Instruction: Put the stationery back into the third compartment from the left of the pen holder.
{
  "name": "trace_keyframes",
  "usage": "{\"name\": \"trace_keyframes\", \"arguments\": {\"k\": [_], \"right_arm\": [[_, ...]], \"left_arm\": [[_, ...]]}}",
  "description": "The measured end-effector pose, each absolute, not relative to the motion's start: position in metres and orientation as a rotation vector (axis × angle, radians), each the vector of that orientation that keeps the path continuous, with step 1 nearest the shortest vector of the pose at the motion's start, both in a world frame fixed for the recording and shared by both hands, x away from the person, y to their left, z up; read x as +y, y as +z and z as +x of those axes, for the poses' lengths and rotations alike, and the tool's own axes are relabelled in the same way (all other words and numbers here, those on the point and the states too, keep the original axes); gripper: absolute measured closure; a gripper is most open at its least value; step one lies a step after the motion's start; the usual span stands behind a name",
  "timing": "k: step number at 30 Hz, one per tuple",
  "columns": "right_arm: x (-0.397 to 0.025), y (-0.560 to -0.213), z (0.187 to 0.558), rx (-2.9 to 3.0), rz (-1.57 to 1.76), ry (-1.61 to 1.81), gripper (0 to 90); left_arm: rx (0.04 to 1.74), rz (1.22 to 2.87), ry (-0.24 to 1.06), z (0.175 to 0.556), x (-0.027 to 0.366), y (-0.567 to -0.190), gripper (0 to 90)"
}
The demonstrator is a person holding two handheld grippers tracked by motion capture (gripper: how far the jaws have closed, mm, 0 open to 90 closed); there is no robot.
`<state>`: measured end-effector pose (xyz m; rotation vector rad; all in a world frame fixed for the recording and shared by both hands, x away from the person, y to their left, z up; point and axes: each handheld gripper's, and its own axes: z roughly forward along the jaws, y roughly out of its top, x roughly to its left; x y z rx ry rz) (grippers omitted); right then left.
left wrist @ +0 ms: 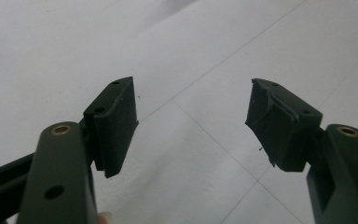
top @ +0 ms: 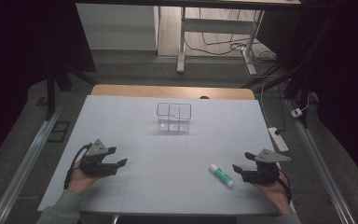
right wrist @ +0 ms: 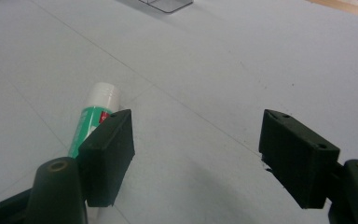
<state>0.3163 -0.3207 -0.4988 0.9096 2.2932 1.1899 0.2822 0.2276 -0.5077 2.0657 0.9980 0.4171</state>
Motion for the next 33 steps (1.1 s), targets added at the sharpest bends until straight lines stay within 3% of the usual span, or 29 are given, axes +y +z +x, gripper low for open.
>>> {"name": "trace_keyframes", "arguments": {"k": [33], "right_arm": [[-0.265, -0.478, 0.338, 2.534, 0.888, 1.067, 28.5]], "left_arm": [[0.998, 2.085, 0.410, 0.283, 0.226, -0.510, 31.9]]}}
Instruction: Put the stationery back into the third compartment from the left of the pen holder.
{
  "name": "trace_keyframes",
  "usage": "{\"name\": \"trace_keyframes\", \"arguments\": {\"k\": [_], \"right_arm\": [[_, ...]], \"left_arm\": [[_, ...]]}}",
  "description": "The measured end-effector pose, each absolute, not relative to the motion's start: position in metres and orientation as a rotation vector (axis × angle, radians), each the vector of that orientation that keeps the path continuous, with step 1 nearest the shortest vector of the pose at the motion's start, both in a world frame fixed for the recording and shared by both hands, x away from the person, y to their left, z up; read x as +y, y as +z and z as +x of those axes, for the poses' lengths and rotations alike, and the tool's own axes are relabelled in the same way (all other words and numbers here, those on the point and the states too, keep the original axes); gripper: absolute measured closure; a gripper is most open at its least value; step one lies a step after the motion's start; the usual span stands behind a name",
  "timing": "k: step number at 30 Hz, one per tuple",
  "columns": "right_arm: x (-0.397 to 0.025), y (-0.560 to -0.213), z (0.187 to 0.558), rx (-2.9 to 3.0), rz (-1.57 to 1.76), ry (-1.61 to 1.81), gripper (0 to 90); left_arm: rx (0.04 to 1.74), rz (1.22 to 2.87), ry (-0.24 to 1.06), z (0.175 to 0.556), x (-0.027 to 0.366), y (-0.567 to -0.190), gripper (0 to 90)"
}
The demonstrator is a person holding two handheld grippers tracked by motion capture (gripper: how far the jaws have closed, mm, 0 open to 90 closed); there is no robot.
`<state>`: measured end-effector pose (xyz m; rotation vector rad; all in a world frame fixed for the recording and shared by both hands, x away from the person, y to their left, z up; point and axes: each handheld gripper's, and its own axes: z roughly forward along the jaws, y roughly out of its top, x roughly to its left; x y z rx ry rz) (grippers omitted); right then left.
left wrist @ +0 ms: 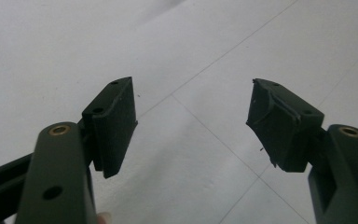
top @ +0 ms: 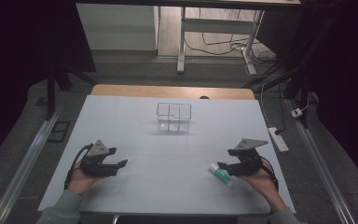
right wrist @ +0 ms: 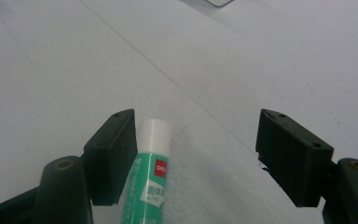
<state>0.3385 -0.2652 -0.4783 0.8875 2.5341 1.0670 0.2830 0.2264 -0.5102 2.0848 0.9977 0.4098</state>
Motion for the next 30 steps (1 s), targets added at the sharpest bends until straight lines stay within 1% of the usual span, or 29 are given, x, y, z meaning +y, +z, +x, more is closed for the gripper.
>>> {"name": "trace_keyframes", "arguments": {"k": [13, 20, 25, 30], "right_arm": [[-0.229, -0.480, 0.348, 2.666, 0.898, 0.838, 28.1], [-0.217, -0.490, 0.350, 2.748, 0.926, 0.668, 31.0], [-0.209, -0.494, 0.348, 2.796, 0.909, 0.574, 37.8], [-0.206, -0.498, 0.349, 2.826, 0.906, 0.508, 48.2]], "left_arm": [[0.995, 2.091, 0.404, 0.283, 0.225, -0.511, 31.7], [0.992, 2.092, 0.405, 0.282, 0.226, -0.511, 31.7], [0.996, 2.096, 0.403, 0.283, 0.225, -0.512, 31.7], [0.995, 2.095, 0.404, 0.283, 0.226, -0.512, 31.7]]}}
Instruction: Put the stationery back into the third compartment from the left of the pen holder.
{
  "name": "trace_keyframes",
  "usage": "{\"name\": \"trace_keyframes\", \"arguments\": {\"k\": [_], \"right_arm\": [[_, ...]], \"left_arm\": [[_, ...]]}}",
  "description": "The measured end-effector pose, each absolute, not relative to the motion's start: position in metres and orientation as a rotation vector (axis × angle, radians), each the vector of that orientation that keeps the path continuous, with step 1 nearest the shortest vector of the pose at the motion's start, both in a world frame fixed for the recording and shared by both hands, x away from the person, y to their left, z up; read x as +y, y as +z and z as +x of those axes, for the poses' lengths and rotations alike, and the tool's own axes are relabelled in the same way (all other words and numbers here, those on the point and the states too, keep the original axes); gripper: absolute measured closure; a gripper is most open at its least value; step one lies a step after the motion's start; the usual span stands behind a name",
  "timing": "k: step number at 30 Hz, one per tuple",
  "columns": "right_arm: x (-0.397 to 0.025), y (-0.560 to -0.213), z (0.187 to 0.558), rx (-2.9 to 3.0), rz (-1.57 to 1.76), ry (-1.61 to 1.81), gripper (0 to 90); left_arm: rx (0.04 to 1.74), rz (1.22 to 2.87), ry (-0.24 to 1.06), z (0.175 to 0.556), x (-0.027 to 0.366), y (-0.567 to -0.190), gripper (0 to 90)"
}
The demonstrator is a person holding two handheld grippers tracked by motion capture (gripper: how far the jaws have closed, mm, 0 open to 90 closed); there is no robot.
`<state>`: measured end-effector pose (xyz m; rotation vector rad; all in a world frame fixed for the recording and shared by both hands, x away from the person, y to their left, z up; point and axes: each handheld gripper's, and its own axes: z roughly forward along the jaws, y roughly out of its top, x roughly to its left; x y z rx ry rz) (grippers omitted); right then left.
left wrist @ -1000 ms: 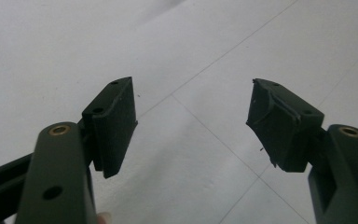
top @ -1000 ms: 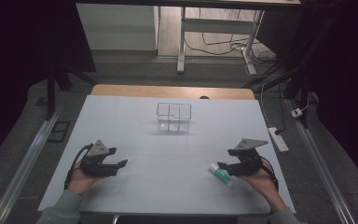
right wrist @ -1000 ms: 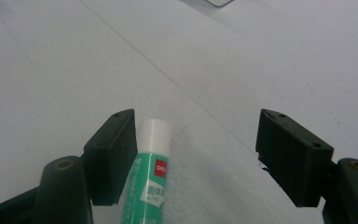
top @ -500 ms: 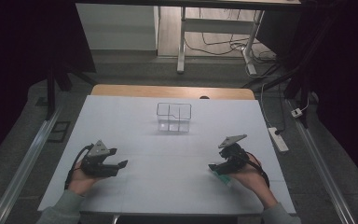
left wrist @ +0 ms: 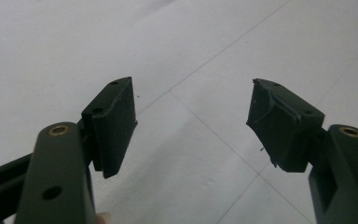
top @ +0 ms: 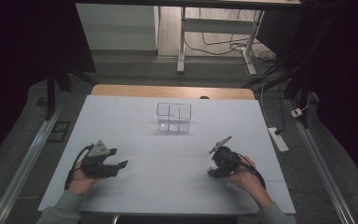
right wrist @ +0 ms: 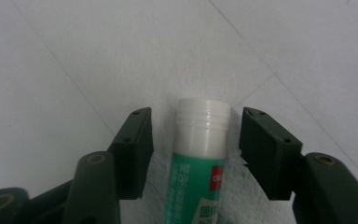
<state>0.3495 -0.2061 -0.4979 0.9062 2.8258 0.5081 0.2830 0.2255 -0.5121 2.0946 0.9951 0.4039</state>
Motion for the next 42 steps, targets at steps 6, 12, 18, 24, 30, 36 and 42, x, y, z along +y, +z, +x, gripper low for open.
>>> {"name": "trace_keyframes", "arguments": {"k": [6, 12, 18, 24, 30, 36, 42], "right_arm": [[-0.203, -0.497, 0.348, 2.815, 0.898, 0.471, 59.1], [-0.203, -0.497, 0.347, 2.821, 0.905, 0.481, 64.1], [-0.208, -0.486, 0.346, 2.798, 0.905, 0.565, 64.2], [-0.216, -0.467, 0.344, 2.723, 0.895, 0.735, 64.2], [-0.224, -0.457, 0.343, 2.651, 0.899, 0.847, 64.2], [-0.227, -0.452, 0.343, 2.609, 0.904, 0.919, 64.2], [-0.231, -0.448, 0.342, 2.560, 0.896, 0.989, 64.1]], "left_arm": [[0.995, 2.095, 0.406, 0.283, 0.226, -0.512, 31.7], [0.998, 2.094, 0.409, 0.283, 0.226, -0.513, 31.7], [1.002, 2.090, 0.410, 0.283, 0.227, -0.513, 31.7], [1.007, 2.089, 0.412, 0.284, 0.228, -0.513, 31.7], [1.012, 2.087, 0.410, 0.284, 0.229, -0.514, 31.7], [1.014, 2.084, 0.410, 0.284, 0.230, -0.514, 31.7], [1.015, 2.081, 0.410, 0.284, 0.229, -0.513, 31.7]]}}
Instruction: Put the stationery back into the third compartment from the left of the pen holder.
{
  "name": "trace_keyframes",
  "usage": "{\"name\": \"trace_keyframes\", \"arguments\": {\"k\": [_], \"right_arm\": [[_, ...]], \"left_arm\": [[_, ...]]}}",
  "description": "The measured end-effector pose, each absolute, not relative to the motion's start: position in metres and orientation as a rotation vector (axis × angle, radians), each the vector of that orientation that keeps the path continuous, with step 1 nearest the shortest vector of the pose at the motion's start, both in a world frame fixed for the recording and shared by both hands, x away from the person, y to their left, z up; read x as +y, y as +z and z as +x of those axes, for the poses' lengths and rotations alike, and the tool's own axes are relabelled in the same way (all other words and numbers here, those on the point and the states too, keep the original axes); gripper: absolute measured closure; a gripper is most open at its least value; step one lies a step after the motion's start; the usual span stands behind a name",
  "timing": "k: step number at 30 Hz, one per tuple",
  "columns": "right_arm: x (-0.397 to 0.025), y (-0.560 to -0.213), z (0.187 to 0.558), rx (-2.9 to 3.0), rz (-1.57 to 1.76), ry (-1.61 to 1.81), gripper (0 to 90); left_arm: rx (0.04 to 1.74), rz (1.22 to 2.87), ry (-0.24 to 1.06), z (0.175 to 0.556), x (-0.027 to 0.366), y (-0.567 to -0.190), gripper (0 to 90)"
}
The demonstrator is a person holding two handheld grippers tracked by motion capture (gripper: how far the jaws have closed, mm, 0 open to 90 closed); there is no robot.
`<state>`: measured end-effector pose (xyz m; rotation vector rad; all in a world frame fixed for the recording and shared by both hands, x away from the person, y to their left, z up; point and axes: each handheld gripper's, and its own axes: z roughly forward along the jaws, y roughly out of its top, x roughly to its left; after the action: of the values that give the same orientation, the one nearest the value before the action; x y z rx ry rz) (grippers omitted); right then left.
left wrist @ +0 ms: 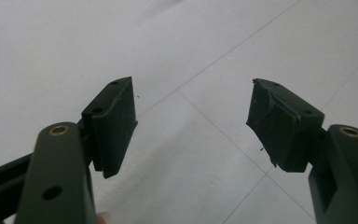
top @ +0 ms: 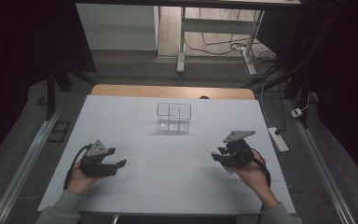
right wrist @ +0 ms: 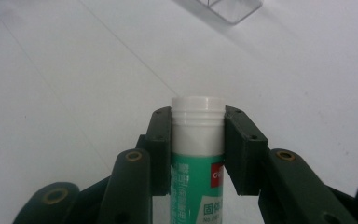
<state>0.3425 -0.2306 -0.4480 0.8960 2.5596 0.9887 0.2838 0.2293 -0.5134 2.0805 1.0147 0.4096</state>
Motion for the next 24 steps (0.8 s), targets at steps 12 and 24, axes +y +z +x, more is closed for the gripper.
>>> {"name": "trace_keyframes", "arguments": {"k": [12, 24], "right_arm": [[-0.231, -0.442, 0.347, 2.470, 0.908, 1.136, 64.1], [-0.226, -0.433, 0.353, 2.401, 0.902, 1.238, 64.1]], "left_arm": [[1.013, 2.073, 0.404, 0.283, 0.230, -0.513, 31.7], [1.011, 2.079, 0.403, 0.283, 0.229, -0.513, 31.6]]}}
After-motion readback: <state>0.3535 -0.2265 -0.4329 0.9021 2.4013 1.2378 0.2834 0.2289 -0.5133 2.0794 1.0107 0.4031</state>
